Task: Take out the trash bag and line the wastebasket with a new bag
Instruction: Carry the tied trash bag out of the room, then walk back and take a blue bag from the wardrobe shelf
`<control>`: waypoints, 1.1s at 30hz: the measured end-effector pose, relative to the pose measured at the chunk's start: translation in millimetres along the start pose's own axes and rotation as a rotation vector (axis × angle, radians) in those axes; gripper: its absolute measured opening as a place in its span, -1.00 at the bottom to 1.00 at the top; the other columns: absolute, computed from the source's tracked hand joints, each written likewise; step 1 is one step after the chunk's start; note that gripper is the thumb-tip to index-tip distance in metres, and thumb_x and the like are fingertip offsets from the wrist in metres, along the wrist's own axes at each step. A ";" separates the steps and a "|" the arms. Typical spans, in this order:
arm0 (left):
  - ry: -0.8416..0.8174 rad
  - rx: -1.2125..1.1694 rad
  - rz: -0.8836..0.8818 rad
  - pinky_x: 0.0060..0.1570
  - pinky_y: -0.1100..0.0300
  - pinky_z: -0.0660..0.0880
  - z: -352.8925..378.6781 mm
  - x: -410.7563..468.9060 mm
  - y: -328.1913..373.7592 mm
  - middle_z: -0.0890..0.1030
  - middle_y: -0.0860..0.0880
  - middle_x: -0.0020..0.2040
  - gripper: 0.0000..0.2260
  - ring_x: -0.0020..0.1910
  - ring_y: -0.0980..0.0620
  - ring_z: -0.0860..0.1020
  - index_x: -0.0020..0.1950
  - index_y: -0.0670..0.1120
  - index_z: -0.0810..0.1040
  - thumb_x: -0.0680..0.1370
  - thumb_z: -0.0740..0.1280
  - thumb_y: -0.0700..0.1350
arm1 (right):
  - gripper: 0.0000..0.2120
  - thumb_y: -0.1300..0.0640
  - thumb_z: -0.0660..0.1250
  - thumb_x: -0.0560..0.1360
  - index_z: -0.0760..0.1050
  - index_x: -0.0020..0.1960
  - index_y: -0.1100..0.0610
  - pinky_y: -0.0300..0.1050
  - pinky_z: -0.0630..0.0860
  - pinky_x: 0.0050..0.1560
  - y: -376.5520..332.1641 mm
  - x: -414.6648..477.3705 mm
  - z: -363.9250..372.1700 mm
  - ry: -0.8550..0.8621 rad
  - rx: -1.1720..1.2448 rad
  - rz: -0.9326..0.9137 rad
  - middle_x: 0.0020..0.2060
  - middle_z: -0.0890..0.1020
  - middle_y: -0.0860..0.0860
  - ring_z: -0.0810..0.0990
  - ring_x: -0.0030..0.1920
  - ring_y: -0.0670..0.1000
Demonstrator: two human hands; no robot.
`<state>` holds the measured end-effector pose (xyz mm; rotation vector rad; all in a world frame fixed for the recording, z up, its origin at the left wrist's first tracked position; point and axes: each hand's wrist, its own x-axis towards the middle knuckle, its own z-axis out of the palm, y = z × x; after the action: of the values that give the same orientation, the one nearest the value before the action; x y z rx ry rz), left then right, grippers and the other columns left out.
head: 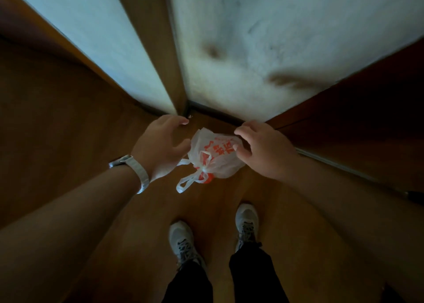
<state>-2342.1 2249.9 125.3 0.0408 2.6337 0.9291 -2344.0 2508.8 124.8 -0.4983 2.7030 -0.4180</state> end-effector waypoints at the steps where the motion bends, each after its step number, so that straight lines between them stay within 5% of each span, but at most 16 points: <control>1: 0.002 0.027 0.030 0.09 0.09 0.44 -14.1 -9.5 13.4 0.51 -0.01 0.27 -0.64 0.21 -0.02 0.47 0.30 0.04 0.48 0.51 0.37 0.00 | -0.62 -0.13 0.20 0.55 0.39 0.28 0.03 -0.01 0.50 0.00 -8.2 -8.2 -16.9 0.004 -0.004 0.017 0.20 0.49 0.02 0.50 0.15 0.08; 4: 0.018 0.148 0.132 0.22 -0.08 0.44 -58.9 -40.7 53.6 0.52 -0.08 0.31 -0.59 0.28 -0.12 0.45 0.33 -0.02 0.48 0.51 0.34 0.06 | -0.58 -0.16 0.15 0.56 0.37 0.33 0.03 0.04 0.46 0.08 -38.2 -36.2 -70.2 0.007 -0.037 0.050 0.24 0.48 0.05 0.46 0.21 0.10; 15: 0.028 0.342 0.349 0.40 -0.14 0.25 -184.1 -154.1 167.5 0.39 -0.09 0.45 -0.53 0.45 -0.14 0.29 0.42 0.04 0.37 0.55 0.26 0.15 | -0.52 -0.19 0.08 0.57 0.33 0.39 0.04 0.10 0.34 0.24 -149.6 -155.5 -227.6 0.067 -0.085 0.188 0.39 0.37 0.08 0.33 0.36 0.14; 20: -0.017 0.354 0.499 0.44 -0.12 0.17 -199.0 -188.4 218.7 0.33 -0.07 0.50 -0.52 0.49 -0.12 0.23 0.46 0.05 0.34 0.58 0.22 0.17 | -0.46 -0.26 0.01 0.52 0.34 0.37 0.00 0.06 0.40 0.14 -159.9 -219.9 -260.2 0.144 -0.117 0.299 0.34 0.41 0.06 0.38 0.30 0.12; 26: -0.014 0.348 0.708 0.41 -0.19 0.23 -197.6 -211.0 286.8 0.40 -0.15 0.46 -0.54 0.46 -0.20 0.29 0.42 -0.03 0.43 0.57 0.24 0.12 | -0.43 -0.31 -0.03 0.53 0.21 0.45 -0.08 0.09 0.31 0.31 -149.9 -309.8 -283.7 0.192 -0.086 0.525 0.47 0.27 -0.01 0.25 0.44 0.07; 33: -0.071 0.390 0.885 0.41 -0.10 0.20 -158.9 -260.3 362.5 0.37 -0.07 0.47 -0.55 0.45 -0.13 0.30 0.44 0.01 0.38 0.58 0.24 0.14 | -0.47 -0.25 -0.02 0.56 0.27 0.44 -0.02 0.11 0.34 0.31 -150.1 -440.6 -301.2 0.325 -0.081 0.687 0.43 0.33 0.01 0.30 0.40 0.07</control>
<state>-2181.8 2402.0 544.3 1.3806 2.6636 0.5786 -2035.9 2612.7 573.8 0.5255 2.9731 -0.2030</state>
